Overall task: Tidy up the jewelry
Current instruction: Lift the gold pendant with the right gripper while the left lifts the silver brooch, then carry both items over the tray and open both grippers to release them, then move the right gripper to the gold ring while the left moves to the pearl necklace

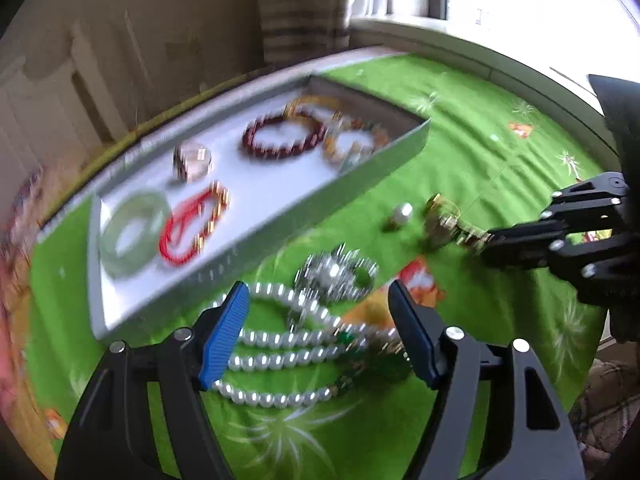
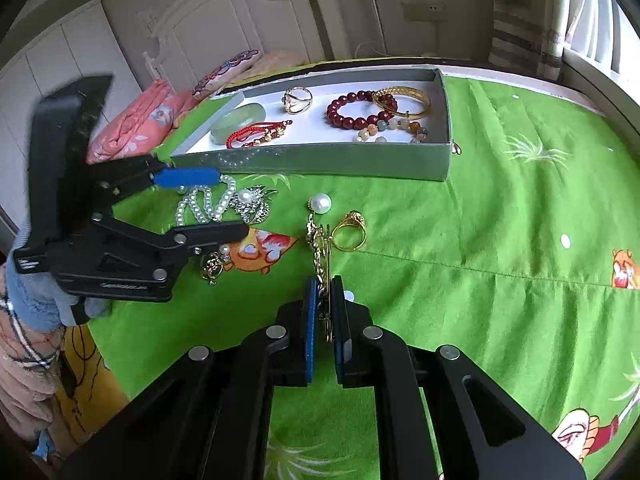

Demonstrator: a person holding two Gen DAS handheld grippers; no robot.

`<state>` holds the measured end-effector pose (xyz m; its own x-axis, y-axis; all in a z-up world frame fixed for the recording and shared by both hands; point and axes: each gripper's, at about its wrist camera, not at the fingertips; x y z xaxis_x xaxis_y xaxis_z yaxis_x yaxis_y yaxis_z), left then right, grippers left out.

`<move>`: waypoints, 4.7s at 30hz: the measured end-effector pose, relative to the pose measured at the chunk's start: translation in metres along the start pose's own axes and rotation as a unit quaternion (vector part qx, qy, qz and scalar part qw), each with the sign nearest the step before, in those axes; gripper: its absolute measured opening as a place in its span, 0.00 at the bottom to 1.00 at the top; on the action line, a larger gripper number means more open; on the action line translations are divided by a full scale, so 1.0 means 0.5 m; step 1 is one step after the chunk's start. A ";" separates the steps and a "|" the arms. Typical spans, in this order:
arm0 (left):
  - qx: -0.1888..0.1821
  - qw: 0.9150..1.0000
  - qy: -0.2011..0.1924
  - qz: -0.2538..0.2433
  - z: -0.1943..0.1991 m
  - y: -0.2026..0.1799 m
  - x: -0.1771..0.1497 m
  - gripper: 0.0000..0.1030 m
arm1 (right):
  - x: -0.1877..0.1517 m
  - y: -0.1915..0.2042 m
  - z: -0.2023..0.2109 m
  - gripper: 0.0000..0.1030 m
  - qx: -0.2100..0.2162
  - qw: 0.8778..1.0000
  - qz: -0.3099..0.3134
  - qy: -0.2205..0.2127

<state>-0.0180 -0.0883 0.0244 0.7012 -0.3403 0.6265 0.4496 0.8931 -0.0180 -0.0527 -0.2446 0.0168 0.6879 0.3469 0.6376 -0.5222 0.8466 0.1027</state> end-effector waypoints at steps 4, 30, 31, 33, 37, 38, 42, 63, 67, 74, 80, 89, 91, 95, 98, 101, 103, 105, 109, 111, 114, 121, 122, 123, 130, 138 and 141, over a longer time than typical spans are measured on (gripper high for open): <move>-0.019 1.000 0.006 -0.020 -0.009 -0.024 0.026 0.69 | -0.001 -0.003 -0.001 0.09 0.001 1.000 0.000 0.001; -0.067 0.997 0.021 0.009 -0.028 -0.005 -0.011 0.44 | 0.014 0.020 -0.011 0.09 -0.022 0.999 0.040 0.005; -0.062 0.998 0.018 0.003 -0.025 -0.008 -0.015 0.44 | 0.013 0.020 -0.010 0.09 -0.022 0.999 0.041 0.003; -0.055 0.998 0.013 -0.001 -0.019 -0.013 -0.020 0.44 | 0.012 0.019 -0.005 0.08 -0.017 0.999 0.038 -0.005; -0.052 0.999 0.000 0.001 -0.008 -0.015 -0.020 0.44 | 0.010 0.006 0.009 0.08 -0.002 0.999 0.022 -0.024; -0.054 0.999 -0.005 0.005 -0.004 -0.014 -0.018 0.44 | 0.009 0.002 0.012 0.08 0.003 0.999 0.018 -0.029; -0.064 0.997 -0.028 0.023 0.019 -0.005 -0.009 0.44 | 0.010 -0.004 0.025 0.08 0.010 0.999 0.008 -0.046; -0.052 0.986 -0.050 0.147 -0.032 0.131 0.173 0.30 | 0.189 -0.036 -0.072 0.09 0.003 0.998 0.012 -0.057; -0.051 0.984 -0.046 0.161 -0.063 0.153 0.208 0.13 | 0.213 -0.046 -0.103 0.09 0.008 0.999 0.010 -0.045; -0.040 0.982 -0.051 0.177 -0.105 0.168 0.246 0.14 | 0.220 -0.043 -0.137 0.10 0.034 0.999 0.009 -0.036; -0.020 0.973 -0.087 0.215 -0.081 0.184 0.228 0.84 | 0.209 -0.063 -0.103 0.55 0.038 0.997 -0.014 -0.069; 0.047 0.959 -0.133 0.245 0.032 0.213 0.146 0.98 | 0.155 -0.056 -0.034 0.55 0.033 0.995 -0.025 -0.092; 0.064 0.956 -0.136 0.253 0.058 0.217 0.117 0.98 | 0.140 -0.057 -0.026 0.55 0.033 0.995 -0.029 -0.092; 0.090 0.952 -0.135 0.261 0.097 0.217 0.050 0.98 | 0.096 -0.067 -0.001 0.56 0.029 0.994 -0.044 -0.094; 0.111 0.946 -0.143 0.271 0.130 0.224 -0.008 0.98 | 0.070 -0.082 0.020 0.58 0.016 0.993 -0.059 -0.097; 0.118 0.937 -0.142 0.296 0.151 0.245 -0.053 0.98 | 0.046 -0.101 0.035 0.59 0.003 0.992 -0.076 -0.098; 0.118 0.929 -0.146 0.319 0.168 0.263 -0.089 0.98 | 0.031 -0.116 0.041 0.59 0.000 0.990 -0.095 -0.100; 0.116 0.922 -0.148 0.339 0.176 0.279 -0.116 0.98 | 0.022 -0.124 0.047 0.59 -0.003 0.988 -0.108 -0.107; 0.104 0.912 -0.142 0.371 0.178 0.309 -0.160 0.98 | 0.016 -0.131 0.042 0.63 -0.008 0.987 -0.116 -0.110; 0.097 0.911 -0.139 0.377 0.171 0.315 -0.167 0.98 | 0.017 -0.129 0.041 0.63 -0.010 0.988 -0.114 -0.108; 0.076 0.906 -0.139 0.391 0.168 0.328 -0.173 0.98 | 0.021 -0.120 0.040 0.63 -0.011 0.989 -0.102 -0.111; 0.055 0.904 -0.113 0.409 0.142 0.338 -0.172 0.98 | 0.041 -0.064 0.009 0.61 -0.029 0.997 -0.027 -0.059; 0.054 0.904 -0.115 0.409 0.142 0.338 -0.171 0.98 | 0.046 -0.051 0.002 0.60 -0.037 0.998 -0.011 -0.049; 0.053 0.904 -0.117 0.408 0.143 0.337 -0.170 0.98 | 0.049 -0.043 -0.005 0.59 -0.043 0.998 0.001 -0.041; 0.046 0.904 -0.125 0.405 0.148 0.333 -0.173 0.98 | 0.058 -0.021 -0.044 0.51 -0.070 0.997 0.037 0.012; 0.045 0.904 -0.129 0.405 0.151 0.331 -0.175 0.98 | 0.060 0.020 -0.056 0.37 -0.110 0.989 0.093 0.024; 0.046 0.904 -0.129 0.406 0.153 0.333 -0.176 0.98 | 0.058 0.020 -0.057 0.36 -0.103 0.991 0.085 0.023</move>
<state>-0.0471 0.1127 0.0259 0.6216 0.5072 0.5970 -0.2116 0.8425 -0.4954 -0.0235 -0.2147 0.0143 0.6245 0.5053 0.5956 -0.5210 0.8376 -0.1643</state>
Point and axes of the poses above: each gripper's, at about its wrist camera, not at the fingertips, and z roughly against the way its jaws point, y to its left, x to its top, and after that the axes turned 13 degrees about z, right-handed
